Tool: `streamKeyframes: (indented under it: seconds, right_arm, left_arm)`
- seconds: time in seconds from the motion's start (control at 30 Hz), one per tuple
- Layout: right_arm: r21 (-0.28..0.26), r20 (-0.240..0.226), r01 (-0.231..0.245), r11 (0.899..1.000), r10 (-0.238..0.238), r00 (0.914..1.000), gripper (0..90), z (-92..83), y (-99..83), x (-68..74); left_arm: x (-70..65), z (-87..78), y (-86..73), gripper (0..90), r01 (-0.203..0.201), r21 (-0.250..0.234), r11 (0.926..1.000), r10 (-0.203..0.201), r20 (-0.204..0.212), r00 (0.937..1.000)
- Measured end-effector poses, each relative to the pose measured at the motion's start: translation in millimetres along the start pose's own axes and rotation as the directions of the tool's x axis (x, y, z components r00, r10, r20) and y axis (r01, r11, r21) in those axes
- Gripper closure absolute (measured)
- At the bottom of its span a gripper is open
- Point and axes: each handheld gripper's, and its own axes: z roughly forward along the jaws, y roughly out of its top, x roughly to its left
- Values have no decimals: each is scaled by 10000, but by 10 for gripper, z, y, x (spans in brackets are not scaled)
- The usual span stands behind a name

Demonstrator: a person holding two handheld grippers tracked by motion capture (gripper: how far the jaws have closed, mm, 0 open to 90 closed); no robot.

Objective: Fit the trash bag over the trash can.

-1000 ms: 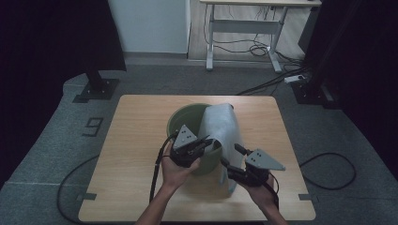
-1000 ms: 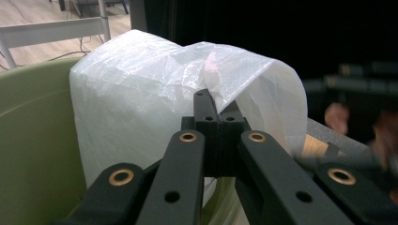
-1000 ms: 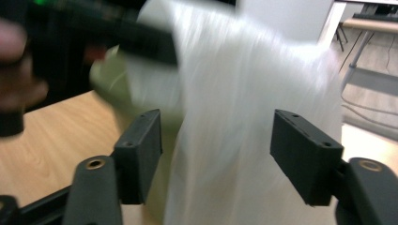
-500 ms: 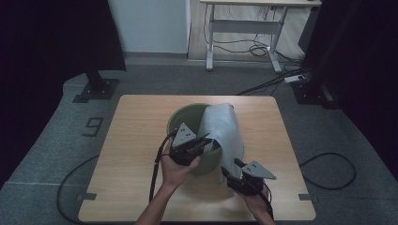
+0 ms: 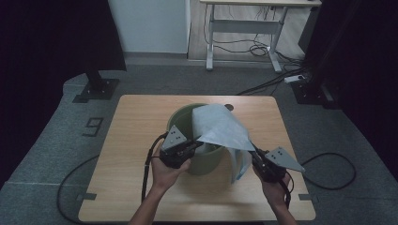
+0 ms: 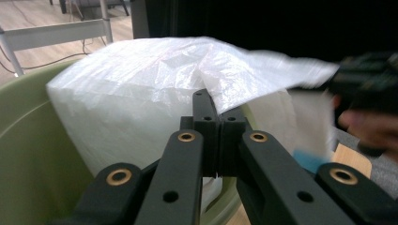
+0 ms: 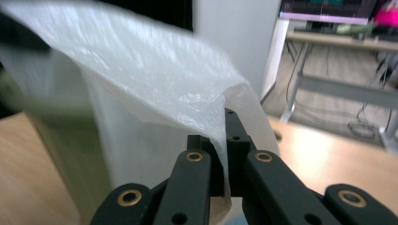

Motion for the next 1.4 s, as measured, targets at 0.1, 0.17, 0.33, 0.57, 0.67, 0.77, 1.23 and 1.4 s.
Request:
streamKeyframes:
  seconds: [0.1,0.17,0.33,0.57,0.67,0.77,1.23,1.4]
  right_arm:
    - [-290,-26,228,9993,-229,9997,886,-8,174,7]
    - [-463,-47,392,9982,-394,9992,886,0,309,15]
    - [-569,-230,712,9958,-726,9971,886,76,494,65]
    - [-257,-520,812,9964,-825,9952,886,225,478,149]
    - [-259,-703,835,9962,-852,9939,886,261,481,185]
    - [-273,-817,1007,9945,-1026,9914,886,273,493,217]
    - [349,-1289,866,9956,-815,9883,854,255,248,135]
    - [320,-1012,570,9979,-535,9934,563,167,166,150]
  left_arm:
    - [42,-47,-4,868,-70,18,10000,70,-70,10000]
    - [72,-82,-9,843,-46,-77,10000,45,-129,9999]
    - [97,-146,7,651,-102,-416,9991,84,-426,9991]
    - [50,-185,104,391,-324,-458,9984,308,-359,9989]
    - [31,-154,147,378,-457,-380,9982,438,-509,9977]
    - [20,-129,170,366,-587,-381,9975,553,-856,9948]
    - [61,-9,107,716,-546,-44,9985,539,-935,9942]
    - [117,-39,84,886,-218,-29,9998,214,-1045,9943]
